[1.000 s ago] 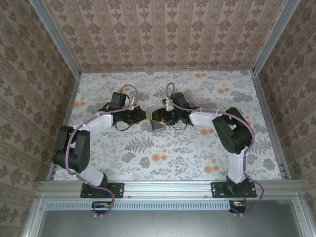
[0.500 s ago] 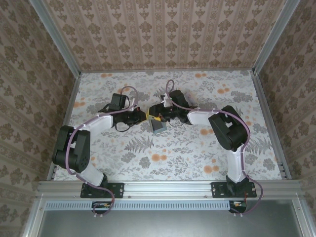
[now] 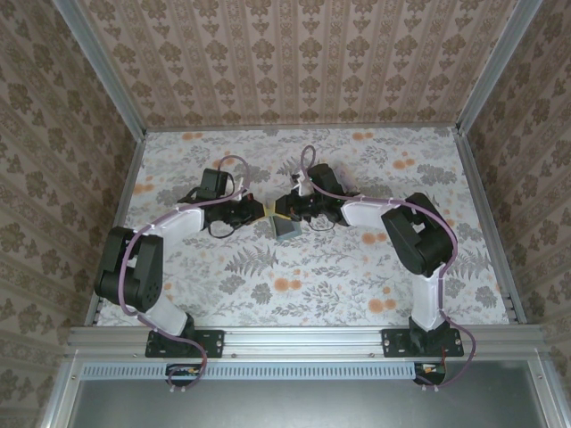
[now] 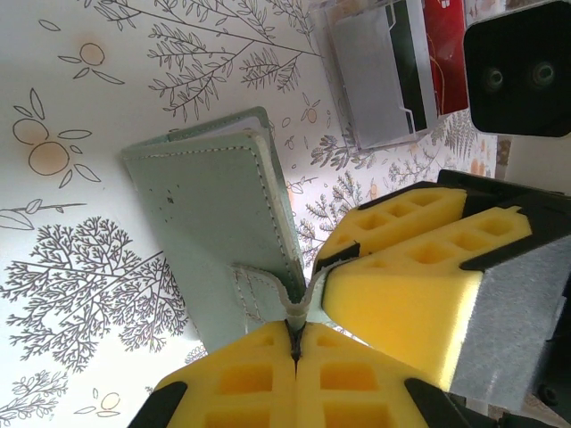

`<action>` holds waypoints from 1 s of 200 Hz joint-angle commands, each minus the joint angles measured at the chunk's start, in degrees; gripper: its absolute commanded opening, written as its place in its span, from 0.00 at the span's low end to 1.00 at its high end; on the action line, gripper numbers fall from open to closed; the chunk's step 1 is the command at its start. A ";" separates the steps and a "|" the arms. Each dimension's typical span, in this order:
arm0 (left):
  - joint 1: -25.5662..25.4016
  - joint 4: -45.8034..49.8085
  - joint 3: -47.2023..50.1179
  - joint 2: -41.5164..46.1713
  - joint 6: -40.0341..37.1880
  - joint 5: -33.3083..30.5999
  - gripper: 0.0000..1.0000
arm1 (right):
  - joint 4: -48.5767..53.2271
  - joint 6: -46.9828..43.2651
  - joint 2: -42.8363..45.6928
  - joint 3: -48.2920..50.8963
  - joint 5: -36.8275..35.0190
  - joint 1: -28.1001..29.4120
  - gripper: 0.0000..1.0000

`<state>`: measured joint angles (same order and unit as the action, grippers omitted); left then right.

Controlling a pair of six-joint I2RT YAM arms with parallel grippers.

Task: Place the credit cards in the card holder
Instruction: Close the card holder at the center of the table.

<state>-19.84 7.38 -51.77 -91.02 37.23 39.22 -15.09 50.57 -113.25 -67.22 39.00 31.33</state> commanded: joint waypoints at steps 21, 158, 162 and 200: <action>-0.01 2.04 -1.10 0.56 -1.17 -0.63 0.36 | 9.83 -6.88 5.71 0.43 -5.72 -0.86 0.07; -5.95 14.14 -9.74 -9.64 -8.25 -10.91 0.46 | 27.47 -18.92 1.29 -0.62 -23.42 -3.21 0.09; -7.38 14.22 -9.86 -10.00 -8.36 -11.11 0.46 | 27.53 -18.93 1.03 -0.78 -23.45 -3.21 0.09; -9.29 16.00 -11.48 -14.21 -9.88 -12.02 0.51 | 26.66 -18.12 -0.14 -1.11 -21.19 -2.53 0.11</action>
<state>-27.88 19.29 -60.66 -103.20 30.17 29.41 10.09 32.93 -111.94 -67.05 17.78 27.86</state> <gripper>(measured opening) 0.497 0.106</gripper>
